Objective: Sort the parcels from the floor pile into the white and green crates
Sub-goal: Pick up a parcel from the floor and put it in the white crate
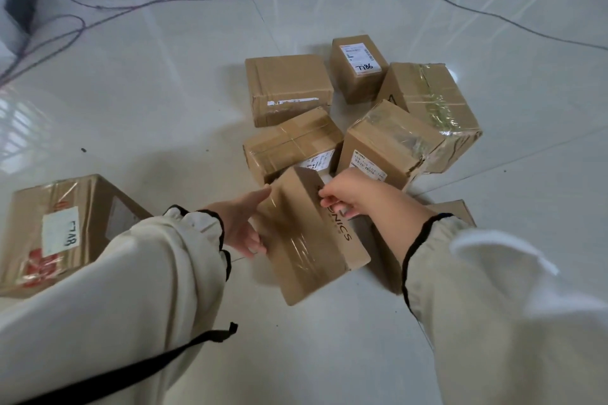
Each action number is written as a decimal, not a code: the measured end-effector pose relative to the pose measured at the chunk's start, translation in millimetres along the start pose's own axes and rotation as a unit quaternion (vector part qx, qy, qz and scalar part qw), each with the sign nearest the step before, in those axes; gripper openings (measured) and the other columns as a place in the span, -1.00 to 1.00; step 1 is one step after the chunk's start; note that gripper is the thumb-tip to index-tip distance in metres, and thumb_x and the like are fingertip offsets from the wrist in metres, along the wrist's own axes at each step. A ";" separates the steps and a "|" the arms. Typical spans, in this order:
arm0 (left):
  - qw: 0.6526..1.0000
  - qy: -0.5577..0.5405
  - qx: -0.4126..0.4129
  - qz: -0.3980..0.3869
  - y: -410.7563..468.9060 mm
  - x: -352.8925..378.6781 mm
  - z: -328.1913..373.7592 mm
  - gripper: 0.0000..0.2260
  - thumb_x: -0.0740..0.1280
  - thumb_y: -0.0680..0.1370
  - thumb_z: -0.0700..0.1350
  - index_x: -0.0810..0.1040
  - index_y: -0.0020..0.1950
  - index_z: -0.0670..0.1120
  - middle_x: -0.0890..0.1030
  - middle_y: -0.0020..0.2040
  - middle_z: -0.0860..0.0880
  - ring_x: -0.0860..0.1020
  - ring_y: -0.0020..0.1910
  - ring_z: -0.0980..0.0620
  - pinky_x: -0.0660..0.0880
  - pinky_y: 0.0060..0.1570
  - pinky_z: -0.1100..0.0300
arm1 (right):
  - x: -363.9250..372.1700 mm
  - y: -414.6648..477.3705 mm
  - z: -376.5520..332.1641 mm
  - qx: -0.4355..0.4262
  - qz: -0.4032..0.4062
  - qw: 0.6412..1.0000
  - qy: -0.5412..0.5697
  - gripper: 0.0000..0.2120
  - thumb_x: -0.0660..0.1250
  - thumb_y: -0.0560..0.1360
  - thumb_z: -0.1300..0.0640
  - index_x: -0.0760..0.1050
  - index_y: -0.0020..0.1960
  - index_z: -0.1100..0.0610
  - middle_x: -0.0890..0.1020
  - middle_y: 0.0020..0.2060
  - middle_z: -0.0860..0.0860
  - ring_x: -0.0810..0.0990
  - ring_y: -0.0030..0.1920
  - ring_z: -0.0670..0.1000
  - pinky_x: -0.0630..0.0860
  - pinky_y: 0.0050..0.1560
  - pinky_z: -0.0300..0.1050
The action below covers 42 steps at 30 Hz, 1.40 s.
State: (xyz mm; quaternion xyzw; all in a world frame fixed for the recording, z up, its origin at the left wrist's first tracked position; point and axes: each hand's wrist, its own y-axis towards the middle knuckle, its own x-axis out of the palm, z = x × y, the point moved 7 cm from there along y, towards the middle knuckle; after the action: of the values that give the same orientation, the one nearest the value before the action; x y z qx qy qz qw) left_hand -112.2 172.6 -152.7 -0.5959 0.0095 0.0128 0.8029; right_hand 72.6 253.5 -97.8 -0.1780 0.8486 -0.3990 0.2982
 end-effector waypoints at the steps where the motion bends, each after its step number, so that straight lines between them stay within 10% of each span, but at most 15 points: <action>1: 1.000 -0.015 -0.008 -0.009 -0.2 2.8 -1.1 -0.15 0.17 0.44 0.41 0.01 0.56 -0.05 0.28 0.43 -0.33 0.45 0.24 -0.41 0.28 0.31 -0.25 | 1.2 -0.5 -3.2 -0.020 0.010 0.999 -0.028 -0.87 0.28 0.54 0.17 0.54 0.02 0.20 0.62 -0.30 0.04 0.40 -0.43 -0.05 0.36 -0.30 -0.22; 7: 1.000 -0.003 -0.020 -0.020 -8.4 0.8 1.5 0.02 0.08 0.30 0.55 0.11 0.53 -0.12 0.27 0.42 -0.37 0.49 0.14 -0.45 0.46 -0.02 -0.27 | 1.1 5.4 -0.8 -0.086 0.024 0.995 -0.041 -0.62 0.40 0.47 0.14 0.47 0.27 0.13 0.56 0.18 0.10 0.52 0.18 0.11 0.47 0.21 0.02; 15: 0.995 0.076 -0.068 0.017 -18.2 1.4 -0.1 0.06 0.17 0.31 0.52 0.06 0.54 -0.22 0.09 0.50 -0.34 0.17 0.39 -0.51 0.18 0.24 -0.43 | 15.2 -2.4 30.5 0.073 -0.069 0.986 -0.135 -0.27 0.27 0.51 -0.19 0.11 0.50 0.17 0.37 0.40 0.13 0.36 0.38 0.18 0.35 0.20 0.14; 23: 0.990 0.101 -0.094 -0.023 -20.0 16.5 -5.9 0.04 0.26 0.30 0.47 0.09 0.54 -0.19 0.14 0.47 -0.39 0.12 0.40 -0.53 0.17 0.26 -0.46 | 49.9 -2.3 31.1 0.098 -0.174 0.974 -0.111 -0.38 0.35 0.44 -0.22 0.38 0.35 0.13 0.50 0.27 0.09 0.46 0.25 0.16 0.46 -0.03 0.19; 31: 0.979 0.164 -0.098 -0.073 -14.9 21.7 -9.3 -0.24 0.31 0.43 0.28 0.20 0.52 -0.05 0.27 0.44 -0.31 0.23 0.38 -0.46 0.26 0.23 -0.44 | 74.9 -20.0 17.8 0.046 -0.262 0.946 -0.184 -0.47 0.31 0.52 -0.09 0.33 0.41 0.10 0.55 0.23 0.09 0.54 0.14 0.10 0.31 0.32 0.25; 42: 0.975 0.186 -0.091 -0.077 -22.1 20.3 -14.2 -0.28 0.38 0.46 0.13 0.17 0.52 -0.02 0.27 0.45 -0.30 0.27 0.38 -0.42 0.25 0.23 -0.40 | 42.9 -11.2 37.4 0.062 -0.239 0.956 -0.159 -0.56 0.36 0.50 -0.01 0.42 0.34 0.05 0.59 -0.03 -0.01 0.53 0.05 0.08 0.38 0.25 0.17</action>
State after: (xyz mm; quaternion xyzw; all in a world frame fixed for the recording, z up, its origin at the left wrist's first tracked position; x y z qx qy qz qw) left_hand -91.2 152.8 -136.2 -0.6574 0.1118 -0.1591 0.7280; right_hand 65.0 202.1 -123.5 -0.4178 0.6966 -0.4766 0.3362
